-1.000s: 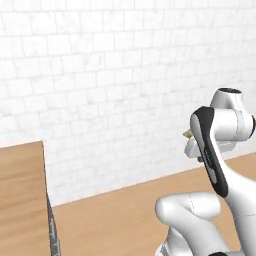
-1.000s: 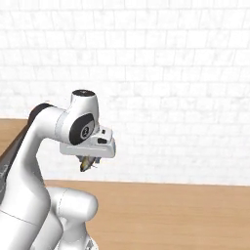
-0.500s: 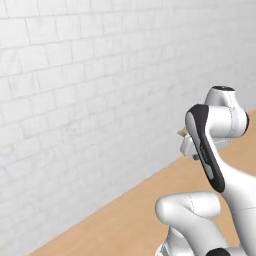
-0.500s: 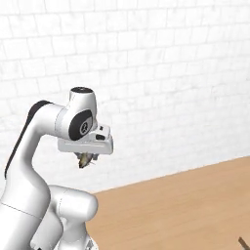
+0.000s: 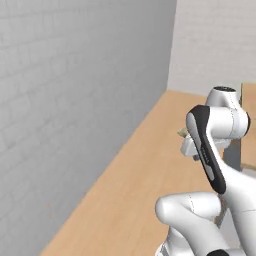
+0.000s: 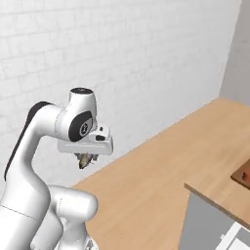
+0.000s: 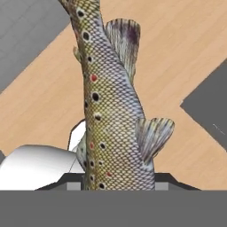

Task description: Pick up the knife from the drawer and place it on the cutting board. Then place the meat from the plate to the cutting board.

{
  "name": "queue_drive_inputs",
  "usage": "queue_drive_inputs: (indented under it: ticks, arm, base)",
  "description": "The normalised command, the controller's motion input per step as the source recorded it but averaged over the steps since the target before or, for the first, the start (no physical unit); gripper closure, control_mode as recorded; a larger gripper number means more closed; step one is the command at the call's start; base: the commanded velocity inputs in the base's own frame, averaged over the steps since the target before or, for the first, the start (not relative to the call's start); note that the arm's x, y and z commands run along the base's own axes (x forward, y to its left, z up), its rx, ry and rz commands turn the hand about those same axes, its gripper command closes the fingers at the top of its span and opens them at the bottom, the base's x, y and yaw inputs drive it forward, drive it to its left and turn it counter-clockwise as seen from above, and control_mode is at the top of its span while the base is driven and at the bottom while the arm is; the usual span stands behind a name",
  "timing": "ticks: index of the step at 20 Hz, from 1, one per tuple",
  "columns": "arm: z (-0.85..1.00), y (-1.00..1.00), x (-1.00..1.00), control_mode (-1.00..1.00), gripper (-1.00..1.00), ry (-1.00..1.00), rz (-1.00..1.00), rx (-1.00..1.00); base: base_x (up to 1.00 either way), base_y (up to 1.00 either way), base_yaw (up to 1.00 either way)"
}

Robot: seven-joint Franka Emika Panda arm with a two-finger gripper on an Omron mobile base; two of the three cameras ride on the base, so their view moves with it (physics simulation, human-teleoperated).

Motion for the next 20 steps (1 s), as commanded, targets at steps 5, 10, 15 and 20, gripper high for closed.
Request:
queue_drive_inputs:
  ticks: [5,10,15,20]
  arm:
    - [0.0,0.0,0.0,1.0,1.0,0.0,0.0,0.0]
    - [0.0,0.0,0.0,1.0,1.0,0.0,0.0,0.0]
    - [0.0,0.0,0.0,1.0,1.0,0.0,0.0,0.0]
    - [0.0,0.0,0.0,1.0,1.0,0.0,0.0,0.0]
  base:
    - [0.4,0.0,-0.7]
    - [0.44,0.0,-0.68]
    - [0.44,0.0,-0.7]
    - [0.25,0.09,-0.68]
